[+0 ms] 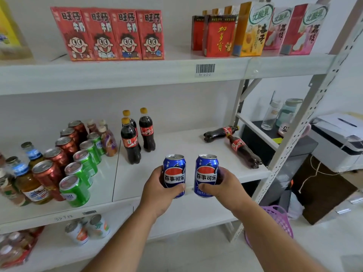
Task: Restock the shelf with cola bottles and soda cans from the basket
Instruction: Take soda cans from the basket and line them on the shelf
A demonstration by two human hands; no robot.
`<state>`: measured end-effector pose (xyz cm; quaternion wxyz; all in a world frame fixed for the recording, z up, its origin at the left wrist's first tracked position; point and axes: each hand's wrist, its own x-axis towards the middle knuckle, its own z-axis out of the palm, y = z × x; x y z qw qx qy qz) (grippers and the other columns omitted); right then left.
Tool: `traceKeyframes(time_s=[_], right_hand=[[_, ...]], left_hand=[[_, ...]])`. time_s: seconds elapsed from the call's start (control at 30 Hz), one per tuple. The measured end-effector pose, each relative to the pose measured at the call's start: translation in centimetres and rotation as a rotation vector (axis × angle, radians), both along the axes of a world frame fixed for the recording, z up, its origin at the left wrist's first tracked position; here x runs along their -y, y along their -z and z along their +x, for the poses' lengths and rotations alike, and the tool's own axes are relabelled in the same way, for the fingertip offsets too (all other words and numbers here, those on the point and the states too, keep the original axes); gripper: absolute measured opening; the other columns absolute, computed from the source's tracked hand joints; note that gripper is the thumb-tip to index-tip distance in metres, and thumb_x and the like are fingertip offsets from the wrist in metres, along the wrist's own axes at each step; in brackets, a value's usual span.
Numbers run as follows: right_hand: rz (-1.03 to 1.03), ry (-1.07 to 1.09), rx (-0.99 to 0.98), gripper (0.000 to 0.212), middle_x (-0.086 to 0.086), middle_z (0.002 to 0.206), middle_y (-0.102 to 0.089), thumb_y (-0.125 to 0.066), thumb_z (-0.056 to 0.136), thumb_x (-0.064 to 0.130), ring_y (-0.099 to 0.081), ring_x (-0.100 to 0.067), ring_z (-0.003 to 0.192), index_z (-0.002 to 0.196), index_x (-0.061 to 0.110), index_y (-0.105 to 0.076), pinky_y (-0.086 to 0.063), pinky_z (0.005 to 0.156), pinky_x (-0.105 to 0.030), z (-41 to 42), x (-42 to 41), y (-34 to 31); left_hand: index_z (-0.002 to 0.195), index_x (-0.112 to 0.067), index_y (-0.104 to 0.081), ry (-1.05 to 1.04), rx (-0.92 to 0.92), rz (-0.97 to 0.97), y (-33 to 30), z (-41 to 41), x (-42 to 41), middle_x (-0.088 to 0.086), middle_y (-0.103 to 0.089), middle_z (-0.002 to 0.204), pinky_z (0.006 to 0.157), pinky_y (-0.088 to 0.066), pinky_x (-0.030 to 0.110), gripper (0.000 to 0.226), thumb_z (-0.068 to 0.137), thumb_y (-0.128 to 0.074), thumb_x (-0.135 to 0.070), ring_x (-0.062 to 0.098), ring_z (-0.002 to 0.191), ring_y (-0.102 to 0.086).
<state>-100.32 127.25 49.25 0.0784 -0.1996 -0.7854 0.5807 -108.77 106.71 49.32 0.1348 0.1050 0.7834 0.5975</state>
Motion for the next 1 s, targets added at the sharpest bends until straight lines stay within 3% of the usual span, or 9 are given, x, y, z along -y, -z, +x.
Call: traceKeyframes(time_s=[0.13, 0.3, 0.47, 0.7, 0.87, 1.0], right_hand=[[-0.017, -0.025, 0.008, 0.049, 0.007, 0.104, -0.080, -0.089, 0.080, 0.011, -0.076, -0.009, 0.096, 0.121, 0.025, -0.067, -0.062, 0.079, -0.023, -3.3, -2.0, 0.7], [0.012, -0.092, 0.027, 0.050, 0.006, 0.106, -0.080, -0.090, 0.078, 0.013, -0.076, -0.012, 0.099, 0.121, 0.025, -0.068, -0.064, 0.089, -0.035, -8.1, -5.4, 1.8], [0.021, -0.156, 0.028, 0.050, 0.005, 0.105, -0.079, -0.089, 0.077, 0.008, -0.075, -0.012, 0.098, 0.119, 0.026, -0.067, -0.061, 0.081, -0.025, -13.5, -9.1, 3.3], [0.087, -0.239, 0.060, 0.048, 0.007, 0.100, -0.078, -0.089, 0.072, 0.005, -0.075, -0.008, 0.091, 0.109, 0.027, -0.069, -0.055, 0.071, -0.014, -19.2, -12.4, 6.0], [0.128, -0.234, 0.101, 0.053, 0.007, 0.100, -0.077, -0.089, 0.064, 0.012, -0.075, -0.014, 0.092, 0.110, 0.028, -0.068, -0.061, 0.080, -0.029, -22.4, -12.5, 8.2], [0.152, -0.222, 0.098, 0.056, 0.010, 0.105, -0.074, -0.090, 0.068, 0.010, -0.072, -0.010, 0.095, 0.113, 0.030, -0.062, -0.057, 0.079, -0.023, -24.4, -12.3, 9.8]], left_hand=[[0.133, -0.031, -0.058, -0.013, 0.012, -0.009, 0.7, -2.7, -2.0, -0.012, -0.071, 0.116, 0.090, -0.060, 0.031, 0.067, 0.077, -0.091, -0.016, 0.008, 0.106, -0.069], [0.127, -0.037, -0.055, -0.041, 0.023, -0.019, 1.5, -6.2, -5.1, -0.014, -0.070, 0.115, 0.079, -0.054, 0.020, 0.066, 0.077, -0.091, -0.014, 0.004, 0.104, -0.068], [0.130, -0.036, -0.054, -0.107, 0.028, -0.022, 2.8, -10.1, -8.4, -0.018, -0.068, 0.114, 0.070, -0.050, 0.011, 0.068, 0.077, -0.090, -0.012, 0.000, 0.101, -0.067], [0.127, -0.037, -0.053, -0.195, 0.049, -0.052, 6.4, -14.1, -11.2, -0.017, -0.068, 0.114, 0.068, -0.049, 0.009, 0.069, 0.077, -0.090, -0.008, -0.003, 0.100, -0.065], [0.130, -0.030, -0.057, -0.205, 0.034, -0.075, 9.2, -17.4, -12.0, -0.013, -0.071, 0.116, 0.068, -0.051, 0.008, 0.073, 0.071, -0.091, -0.004, -0.004, 0.098, -0.068], [0.127, -0.029, -0.057, -0.217, 0.002, -0.073, 11.8, -20.0, -12.3, -0.013, -0.071, 0.115, 0.069, -0.052, 0.010, 0.072, 0.069, -0.092, -0.005, -0.001, 0.098, -0.069]])
